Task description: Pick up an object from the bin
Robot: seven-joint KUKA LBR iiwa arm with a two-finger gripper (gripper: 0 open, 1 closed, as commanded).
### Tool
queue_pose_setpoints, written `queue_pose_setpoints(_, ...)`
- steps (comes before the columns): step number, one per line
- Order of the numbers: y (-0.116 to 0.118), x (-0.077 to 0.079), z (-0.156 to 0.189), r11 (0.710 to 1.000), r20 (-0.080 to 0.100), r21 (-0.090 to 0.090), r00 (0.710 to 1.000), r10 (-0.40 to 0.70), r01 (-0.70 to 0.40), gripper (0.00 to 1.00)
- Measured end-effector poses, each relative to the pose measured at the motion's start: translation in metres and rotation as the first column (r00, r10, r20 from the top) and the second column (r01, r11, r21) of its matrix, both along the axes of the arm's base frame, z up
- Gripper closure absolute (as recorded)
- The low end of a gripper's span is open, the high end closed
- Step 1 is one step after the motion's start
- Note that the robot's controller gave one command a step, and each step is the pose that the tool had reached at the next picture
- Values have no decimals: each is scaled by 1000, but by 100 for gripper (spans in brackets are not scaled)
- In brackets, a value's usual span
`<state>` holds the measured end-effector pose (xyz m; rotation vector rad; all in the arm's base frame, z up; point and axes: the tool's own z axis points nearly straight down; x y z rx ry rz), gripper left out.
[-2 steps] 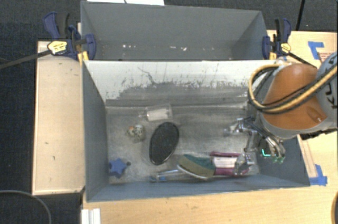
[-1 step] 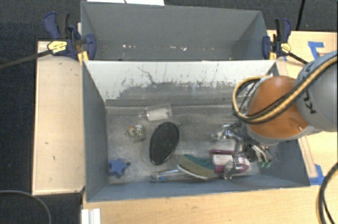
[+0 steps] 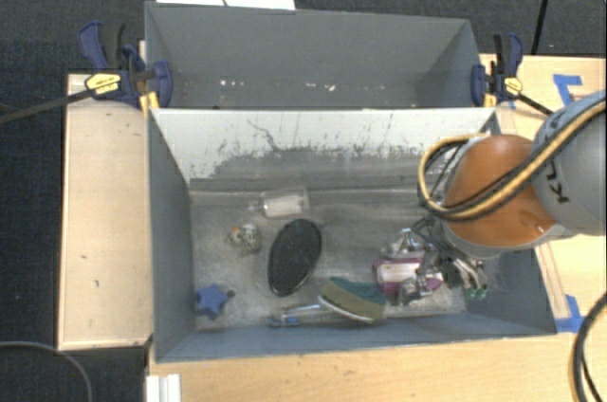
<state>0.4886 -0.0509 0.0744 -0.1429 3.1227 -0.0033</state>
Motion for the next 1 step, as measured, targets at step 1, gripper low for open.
queue_pose_setpoints(1,-6,12,113,1000,-6,0,1000,16,-16,100)
